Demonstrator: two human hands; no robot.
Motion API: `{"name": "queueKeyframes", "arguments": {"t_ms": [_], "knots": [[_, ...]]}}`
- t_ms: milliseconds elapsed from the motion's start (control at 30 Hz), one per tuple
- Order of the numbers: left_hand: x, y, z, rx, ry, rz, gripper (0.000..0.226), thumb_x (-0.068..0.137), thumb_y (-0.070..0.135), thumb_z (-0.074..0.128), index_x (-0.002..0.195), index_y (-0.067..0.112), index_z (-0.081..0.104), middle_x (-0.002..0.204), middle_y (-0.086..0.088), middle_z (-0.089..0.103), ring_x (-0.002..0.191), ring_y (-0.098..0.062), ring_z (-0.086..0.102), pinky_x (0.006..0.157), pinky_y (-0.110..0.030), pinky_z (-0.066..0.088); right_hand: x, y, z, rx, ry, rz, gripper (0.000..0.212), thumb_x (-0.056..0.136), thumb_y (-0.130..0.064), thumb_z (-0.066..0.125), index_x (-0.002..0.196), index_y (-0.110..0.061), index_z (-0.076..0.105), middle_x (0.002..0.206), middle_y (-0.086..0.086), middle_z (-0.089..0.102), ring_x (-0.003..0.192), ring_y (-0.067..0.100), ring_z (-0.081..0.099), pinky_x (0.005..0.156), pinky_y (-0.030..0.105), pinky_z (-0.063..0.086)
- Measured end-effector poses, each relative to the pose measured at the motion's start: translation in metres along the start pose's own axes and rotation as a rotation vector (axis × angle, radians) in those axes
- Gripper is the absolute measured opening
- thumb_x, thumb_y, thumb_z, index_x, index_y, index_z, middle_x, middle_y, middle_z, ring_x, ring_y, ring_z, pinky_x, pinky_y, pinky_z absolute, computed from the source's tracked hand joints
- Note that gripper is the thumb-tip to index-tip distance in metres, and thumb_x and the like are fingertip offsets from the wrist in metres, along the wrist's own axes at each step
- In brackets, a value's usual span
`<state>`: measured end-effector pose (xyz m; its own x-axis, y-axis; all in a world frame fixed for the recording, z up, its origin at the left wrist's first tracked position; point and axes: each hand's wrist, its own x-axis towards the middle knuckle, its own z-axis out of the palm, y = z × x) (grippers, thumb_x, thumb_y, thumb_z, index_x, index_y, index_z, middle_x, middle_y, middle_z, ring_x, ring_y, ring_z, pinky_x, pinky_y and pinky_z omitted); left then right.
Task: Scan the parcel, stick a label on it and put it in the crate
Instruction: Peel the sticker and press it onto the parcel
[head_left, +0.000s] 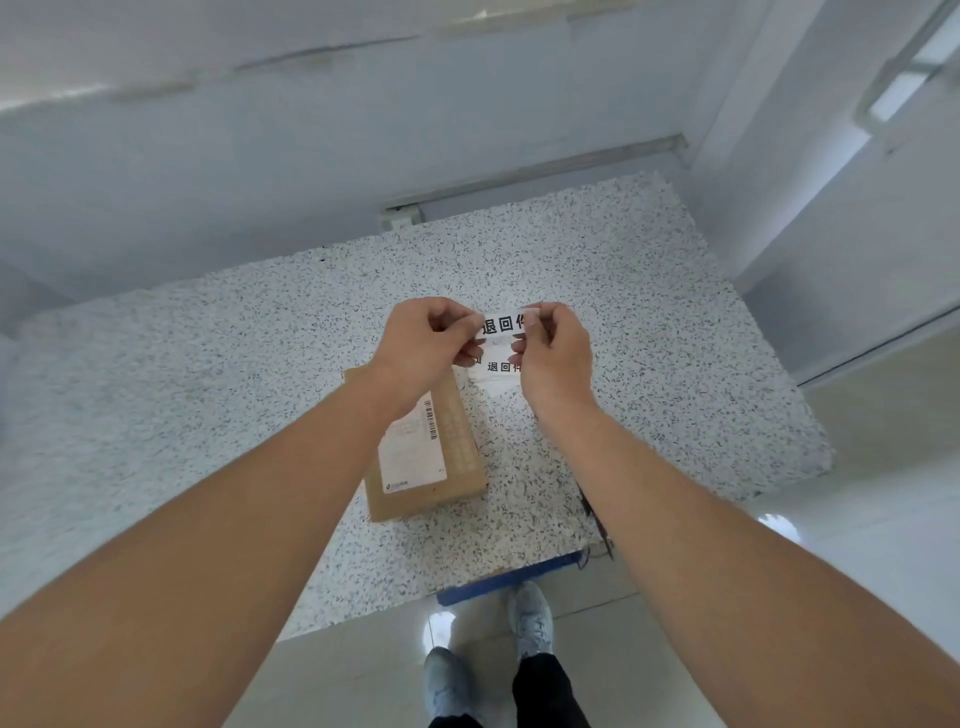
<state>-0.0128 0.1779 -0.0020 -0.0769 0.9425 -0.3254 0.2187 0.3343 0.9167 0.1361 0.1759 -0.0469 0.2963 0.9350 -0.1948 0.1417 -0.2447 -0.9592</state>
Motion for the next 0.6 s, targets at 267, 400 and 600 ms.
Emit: {"name": "queueKeyframes", "arguments": {"t_ms": [267,400,600], "knots": [[-0.050,0.037,-0.028,-0.396,-0.105,-0.031,0.011,0.098,-0.001,0.063,0.105,-0.005,0.070,0.093,-0.023,0.078,0.088,-0.032,0.078,0.075,-0.031,0.063,-0.043,-0.060,-0.011,0.036,0.029,-0.094,0.019,0.108,-0.021,0.051,0.093,-0.029,0.061,0.087,0.000,0.070,0.072,0.009,0.066,0.068,0.029,0.060],[-0.071,0.053,-0.041,-0.412,-0.118,0.004,0.012,0.098,-0.002,0.061,0.107,-0.006,0.068,0.093,-0.025,0.077,0.088,-0.032,0.077,0.076,-0.033,0.064,-0.063,-0.085,-0.014,0.039,0.043,-0.139,0.019,0.108,-0.021,0.052,0.092,-0.028,0.061,0.086,-0.001,0.070,0.071,0.009,0.065,0.067,0.032,0.062],[-0.097,0.070,-0.056,-0.398,-0.128,0.050,0.011,0.097,0.001,0.064,0.104,-0.005,0.069,0.088,-0.021,0.077,0.081,-0.028,0.076,0.073,-0.030,0.062,-0.088,-0.110,-0.017,0.047,0.039,-0.162,0.016,0.108,-0.021,0.052,0.096,-0.025,0.063,0.090,0.002,0.070,0.077,0.015,0.068,0.072,0.040,0.064]]}}
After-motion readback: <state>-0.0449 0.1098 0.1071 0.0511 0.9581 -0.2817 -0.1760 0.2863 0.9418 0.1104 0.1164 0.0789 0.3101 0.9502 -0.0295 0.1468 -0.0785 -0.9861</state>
